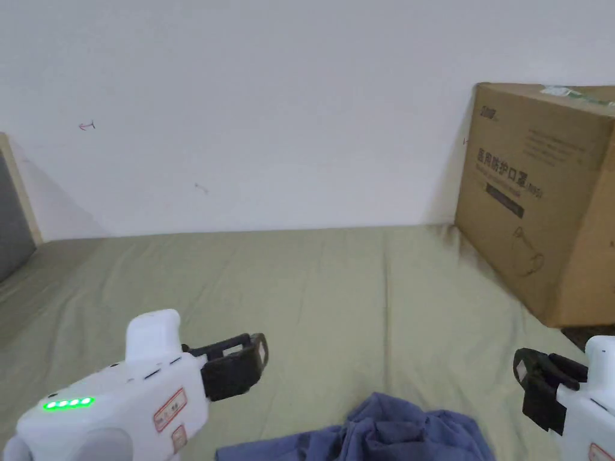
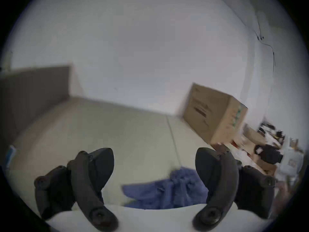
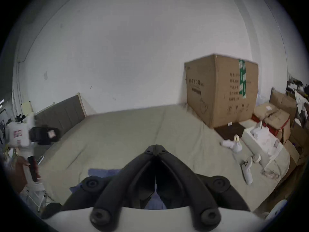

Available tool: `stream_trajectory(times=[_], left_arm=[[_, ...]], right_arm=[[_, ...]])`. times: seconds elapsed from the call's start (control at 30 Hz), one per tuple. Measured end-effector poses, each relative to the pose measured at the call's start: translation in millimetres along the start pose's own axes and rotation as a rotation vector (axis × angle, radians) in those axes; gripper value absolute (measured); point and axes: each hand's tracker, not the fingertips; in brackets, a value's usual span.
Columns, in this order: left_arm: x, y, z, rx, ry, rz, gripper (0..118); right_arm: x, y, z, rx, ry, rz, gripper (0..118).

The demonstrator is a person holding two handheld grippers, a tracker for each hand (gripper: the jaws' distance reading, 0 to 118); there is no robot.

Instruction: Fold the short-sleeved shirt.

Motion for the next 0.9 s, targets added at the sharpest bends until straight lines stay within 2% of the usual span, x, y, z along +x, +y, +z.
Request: stream_trajectory(times=[0.03, 0.07, 0.13, 0.17, 0.23, 0.33, 0.4, 0.67, 0.8, 0.83, 0.87, 0.9], left_arm=[[-3.8, -0.5, 15.2, 0.056, 0.035, -0.019, 97], [-7.3, -2.6, 32.4, 0.112, 0.073, -0.051, 85], [-8.8, -11.1, 53.6, 0.196, 0.115, -0.094, 16], [-9.4, -16.1, 64.1, 0.223, 0.151, -0.105, 0], [-10.1, -23.1, 70.6, 0.190, 0.227, -0.111, 0], [-15.3, -33.1, 84.7, 0.198, 0.188, -0.089, 0], [-10.8, -38.0, 88.5, 0.210, 0.233, -0.111, 0], [-2.4, -36.0, 85.6, 0.215, 0.218, -0.073, 0], [-4.6, 2.3, 66.7, 0.204, 0.222, -0.046, 0], [-7.0, 13.5, 53.0, 0.150, 0.176, -0.034, 0], [-9.6, 18.8, 28.0, -0.063, 0.118, 0.009, 0], [-15.4, 24.9, 7.5, -0.166, 0.122, 0.017, 0]], right_arm=[[-4.6, 0.8, 4.0, 0.039, -0.010, 0.010, 0], [-10.2, 1.3, 9.0, 0.089, -0.022, 0.018, 0], [-18.6, -1.7, 16.7, 0.166, -0.029, 0.019, 0], [-23.2, -4.1, 20.6, 0.200, -0.039, 0.023, 0], [-30.2, -8.8, 26.8, 0.240, -0.087, 0.036, 0], [-33.5, -15.0, 32.9, 0.246, -0.118, 0.038, 0], [-32.0, -17.9, 35.6, 0.239, -0.119, 0.036, 0], [-25.4, -19.6, 38.0, 0.206, -0.132, 0.022, 0], [-20.9, -15.2, 35.6, 0.175, -0.095, 0.031, 0], [-20.6, -14.5, 32.6, 0.144, -0.093, 0.047, 0], [-19.4, -14.7, 28.8, 0.119, -0.093, 0.059, 0], [-17.7, -15.4, 25.9, 0.106, -0.089, 0.061, 0]])
